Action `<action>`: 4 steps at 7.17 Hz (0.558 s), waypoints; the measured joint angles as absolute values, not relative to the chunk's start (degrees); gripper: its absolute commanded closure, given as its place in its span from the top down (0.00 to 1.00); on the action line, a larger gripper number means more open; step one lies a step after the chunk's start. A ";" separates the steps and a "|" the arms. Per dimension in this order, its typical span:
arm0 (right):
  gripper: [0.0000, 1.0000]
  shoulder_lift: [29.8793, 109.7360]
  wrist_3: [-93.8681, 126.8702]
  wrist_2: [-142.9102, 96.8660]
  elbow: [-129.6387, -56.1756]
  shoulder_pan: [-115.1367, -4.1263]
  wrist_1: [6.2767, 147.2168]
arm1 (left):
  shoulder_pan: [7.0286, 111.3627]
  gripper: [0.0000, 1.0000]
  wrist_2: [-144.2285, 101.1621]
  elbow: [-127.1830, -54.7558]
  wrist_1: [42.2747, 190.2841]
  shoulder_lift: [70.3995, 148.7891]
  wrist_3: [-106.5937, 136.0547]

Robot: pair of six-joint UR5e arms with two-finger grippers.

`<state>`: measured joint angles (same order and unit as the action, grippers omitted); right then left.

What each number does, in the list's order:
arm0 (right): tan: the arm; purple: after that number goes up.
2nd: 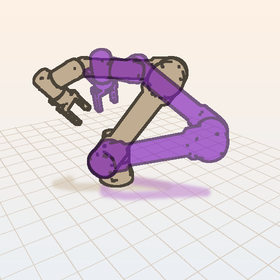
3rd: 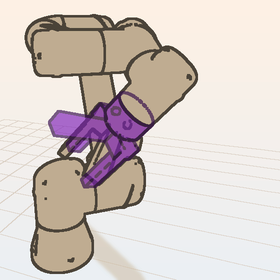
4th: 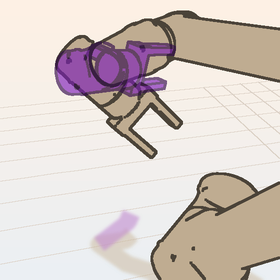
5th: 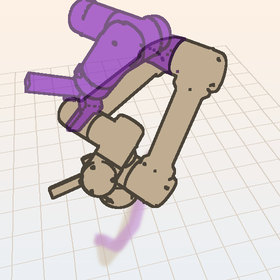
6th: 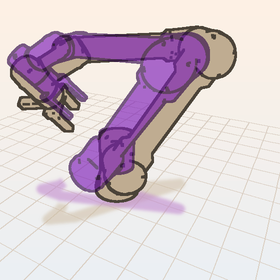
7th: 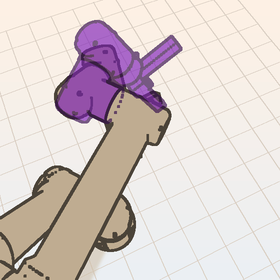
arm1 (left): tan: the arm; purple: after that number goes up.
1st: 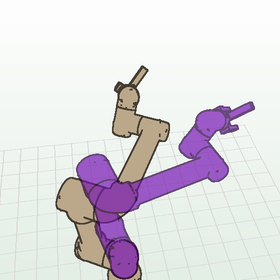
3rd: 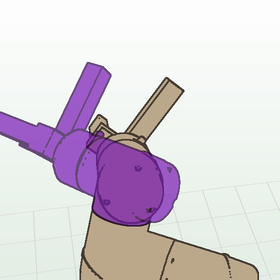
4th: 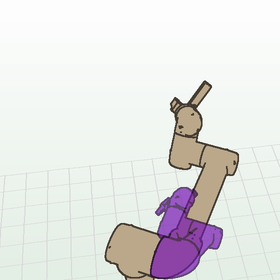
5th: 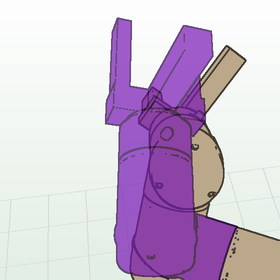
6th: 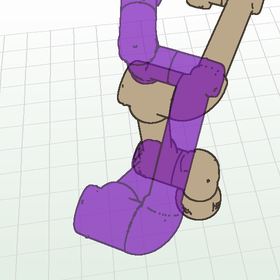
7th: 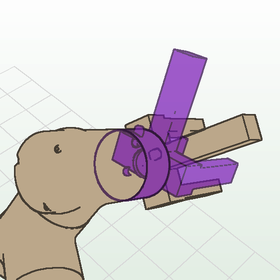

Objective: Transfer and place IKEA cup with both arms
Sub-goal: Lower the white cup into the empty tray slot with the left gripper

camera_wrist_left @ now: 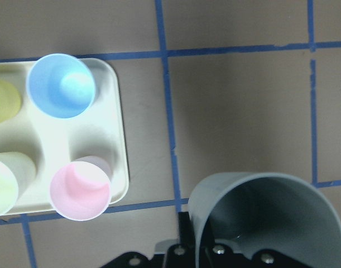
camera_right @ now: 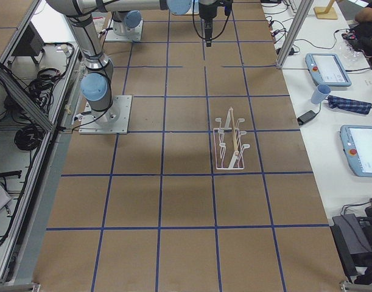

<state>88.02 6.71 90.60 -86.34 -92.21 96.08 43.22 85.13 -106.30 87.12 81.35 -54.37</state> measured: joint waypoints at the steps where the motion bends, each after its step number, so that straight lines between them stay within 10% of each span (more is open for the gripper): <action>1: 1.00 87.96 6.74 90.58 -85.76 -92.16 95.86 | 38.82 0.00 85.15 -106.06 85.65 82.61 -61.18; 4: 1.00 87.90 6.69 90.43 -84.87 -92.15 94.30 | 26.71 0.00 83.76 -105.29 78.43 88.90 -78.50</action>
